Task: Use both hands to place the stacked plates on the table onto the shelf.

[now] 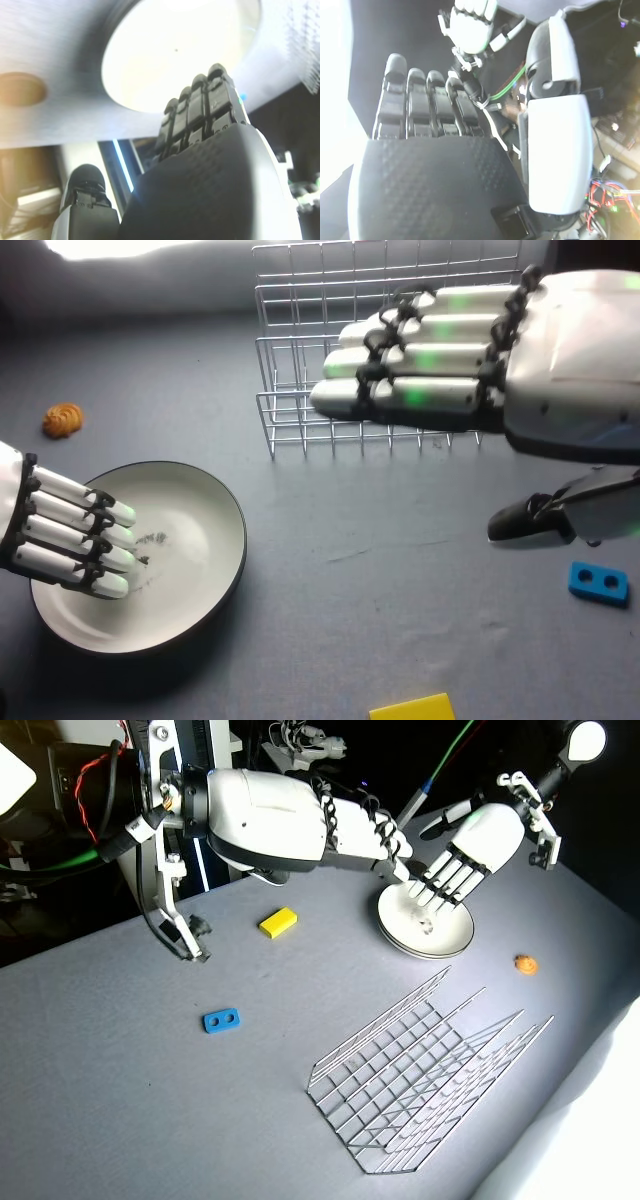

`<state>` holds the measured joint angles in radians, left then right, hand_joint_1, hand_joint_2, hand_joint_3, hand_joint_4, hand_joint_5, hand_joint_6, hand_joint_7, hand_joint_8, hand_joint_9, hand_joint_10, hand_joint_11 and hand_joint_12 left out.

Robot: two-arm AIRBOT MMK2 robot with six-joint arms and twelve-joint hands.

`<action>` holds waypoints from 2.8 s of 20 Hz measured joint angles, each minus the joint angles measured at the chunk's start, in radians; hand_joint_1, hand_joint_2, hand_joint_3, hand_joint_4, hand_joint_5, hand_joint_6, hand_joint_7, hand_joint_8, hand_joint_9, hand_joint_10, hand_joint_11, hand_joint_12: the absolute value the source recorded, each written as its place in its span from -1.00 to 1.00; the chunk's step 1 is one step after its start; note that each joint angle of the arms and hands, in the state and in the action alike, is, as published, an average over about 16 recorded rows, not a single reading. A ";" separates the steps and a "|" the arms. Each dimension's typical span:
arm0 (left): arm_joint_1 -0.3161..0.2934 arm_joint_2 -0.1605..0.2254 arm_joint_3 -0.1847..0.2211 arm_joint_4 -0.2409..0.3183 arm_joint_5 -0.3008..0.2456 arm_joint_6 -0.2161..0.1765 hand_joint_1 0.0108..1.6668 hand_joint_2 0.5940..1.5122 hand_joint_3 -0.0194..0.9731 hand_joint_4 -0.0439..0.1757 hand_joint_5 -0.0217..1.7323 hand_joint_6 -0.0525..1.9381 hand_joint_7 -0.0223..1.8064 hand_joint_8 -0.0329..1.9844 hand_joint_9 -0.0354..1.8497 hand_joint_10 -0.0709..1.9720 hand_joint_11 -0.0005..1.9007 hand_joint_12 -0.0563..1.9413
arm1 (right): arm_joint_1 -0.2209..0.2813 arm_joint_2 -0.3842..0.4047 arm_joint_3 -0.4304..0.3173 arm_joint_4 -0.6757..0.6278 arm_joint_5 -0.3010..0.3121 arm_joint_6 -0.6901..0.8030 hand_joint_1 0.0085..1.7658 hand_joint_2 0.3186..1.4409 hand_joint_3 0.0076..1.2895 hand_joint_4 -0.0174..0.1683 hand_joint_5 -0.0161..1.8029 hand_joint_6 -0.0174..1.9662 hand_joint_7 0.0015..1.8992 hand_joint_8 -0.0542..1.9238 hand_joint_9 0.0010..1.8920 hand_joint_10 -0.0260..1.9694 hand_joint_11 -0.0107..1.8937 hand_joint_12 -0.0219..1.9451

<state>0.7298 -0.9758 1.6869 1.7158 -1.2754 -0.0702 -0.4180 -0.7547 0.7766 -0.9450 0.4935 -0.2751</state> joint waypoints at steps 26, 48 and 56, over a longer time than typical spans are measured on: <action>0.161 -0.074 0.080 -0.079 0.015 0.054 -0.99 0.16 -0.90 -0.64 -0.98 -0.97 -0.98 -0.99 -0.95 -0.93 -0.99 -0.96 | 0.026 -0.206 0.096 -0.210 -0.111 0.081 0.27 0.31 -1.00 -0.83 -0.96 -0.96 -0.99 -0.93 -0.99 -0.97 -0.97 -0.51; 0.142 -0.077 -0.055 -0.112 0.091 0.008 -0.99 0.18 -0.93 -0.62 -0.99 -0.96 -0.99 -0.99 -0.95 -0.93 -0.99 -0.96 | -0.027 -0.531 0.306 -0.220 -0.250 -0.027 0.27 0.41 -1.00 -0.83 -0.96 -0.96 -0.99 -0.93 -0.98 -0.97 -0.97 -0.46; 0.142 -0.077 -0.055 -0.112 0.092 0.000 -0.99 0.18 -0.93 -0.62 -0.99 -0.96 -0.99 -0.99 -0.95 -0.93 -0.99 -0.96 | -0.041 -0.630 0.394 -0.219 -0.257 -0.035 0.29 0.46 -1.00 -0.83 -0.88 -0.96 -0.88 -0.93 -0.87 -0.92 -0.98 -0.16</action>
<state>0.8722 -1.0531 1.6321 1.6042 -1.1832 -0.0699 -0.4586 -1.3850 1.1711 -1.1645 0.2367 -0.3096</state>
